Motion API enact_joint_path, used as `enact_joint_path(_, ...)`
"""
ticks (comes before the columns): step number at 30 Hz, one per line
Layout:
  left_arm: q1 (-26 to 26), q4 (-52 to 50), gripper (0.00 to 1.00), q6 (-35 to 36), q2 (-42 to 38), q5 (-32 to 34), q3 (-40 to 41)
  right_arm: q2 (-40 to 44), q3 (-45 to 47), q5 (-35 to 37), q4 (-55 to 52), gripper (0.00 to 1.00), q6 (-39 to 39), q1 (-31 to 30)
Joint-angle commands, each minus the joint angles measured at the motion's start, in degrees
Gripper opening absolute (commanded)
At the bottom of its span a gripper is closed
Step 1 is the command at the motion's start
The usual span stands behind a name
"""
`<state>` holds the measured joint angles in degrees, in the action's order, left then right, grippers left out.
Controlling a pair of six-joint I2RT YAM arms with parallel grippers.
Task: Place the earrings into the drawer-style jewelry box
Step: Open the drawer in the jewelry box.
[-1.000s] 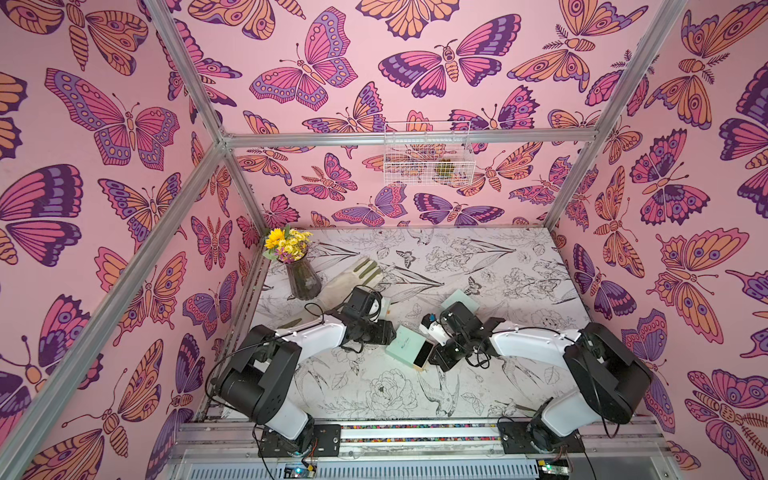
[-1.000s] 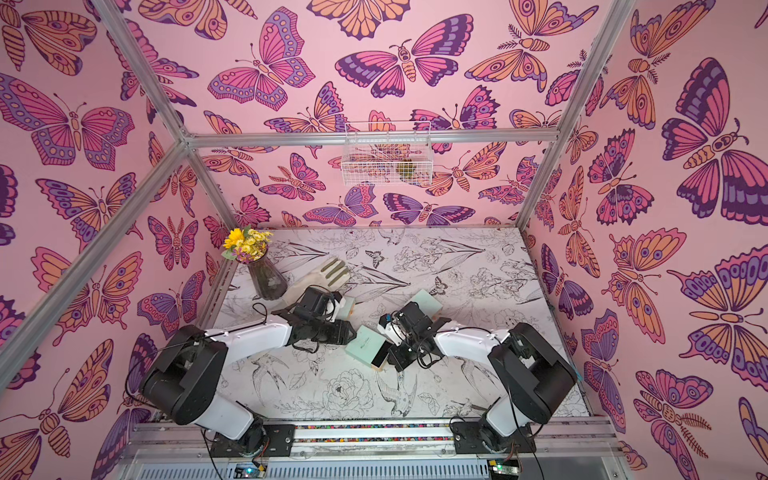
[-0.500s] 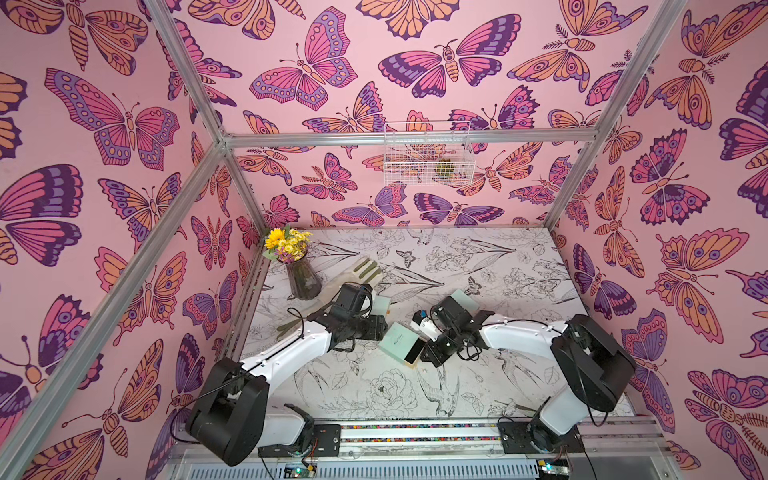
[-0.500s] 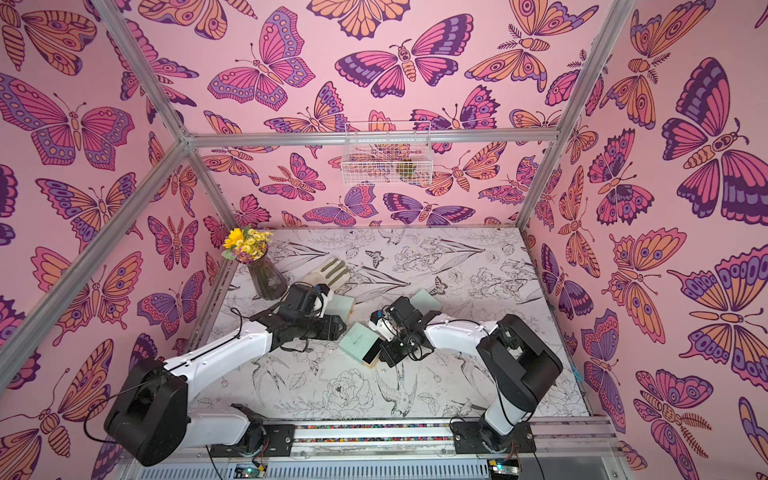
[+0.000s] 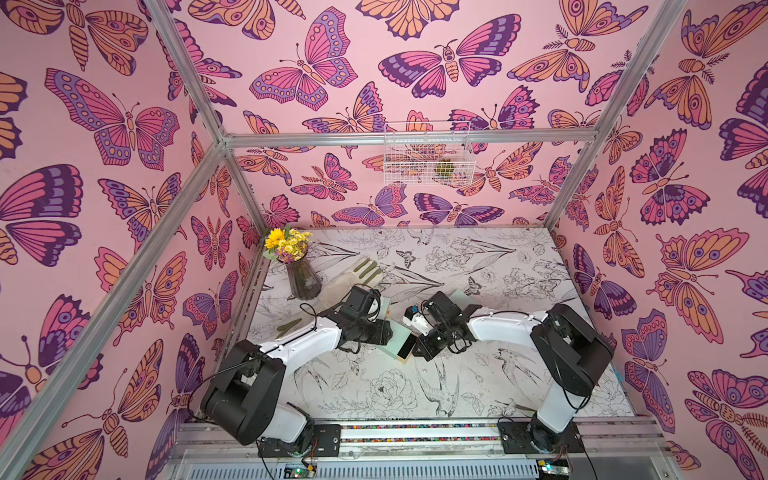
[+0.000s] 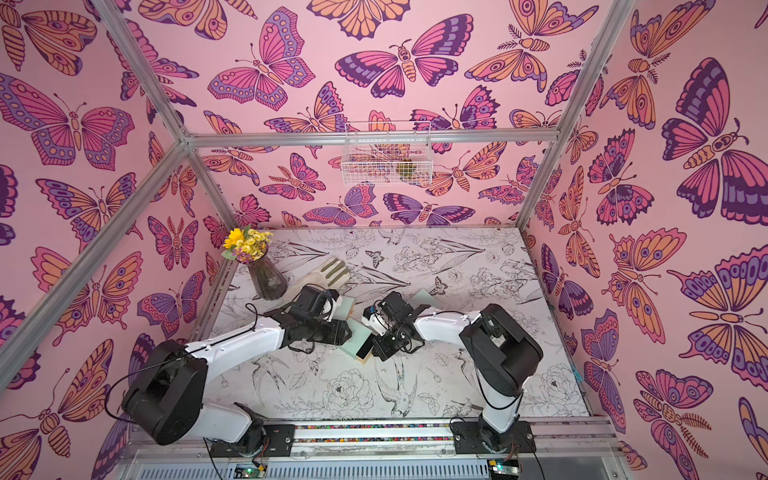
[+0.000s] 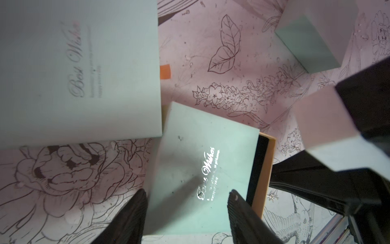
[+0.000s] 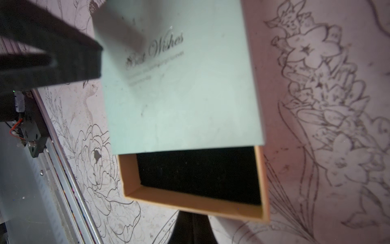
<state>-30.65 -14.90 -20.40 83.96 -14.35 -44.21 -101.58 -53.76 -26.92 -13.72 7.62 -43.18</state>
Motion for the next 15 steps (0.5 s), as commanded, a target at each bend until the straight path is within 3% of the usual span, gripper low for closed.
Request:
enact_joint_path(1, 0.07, 1.17, 0.63, 0.11, 1.29, -0.62, -1.13, -1.11, -1.56, -1.29, 0.13, 0.00, -0.63, -0.39)
enact_joint_path(10, 0.07, 1.99, 0.63, 0.98, 0.24, -2.96, -2.09, -1.95, -2.03, -1.01, -0.08, 0.00, -0.98, -0.40)
enact_joint_path(15, 0.07, 1.85, 0.63, 0.98, -1.12, 0.29, -1.99, -2.43, -2.31, -0.95, 0.27, 0.00, -0.76, -0.37)
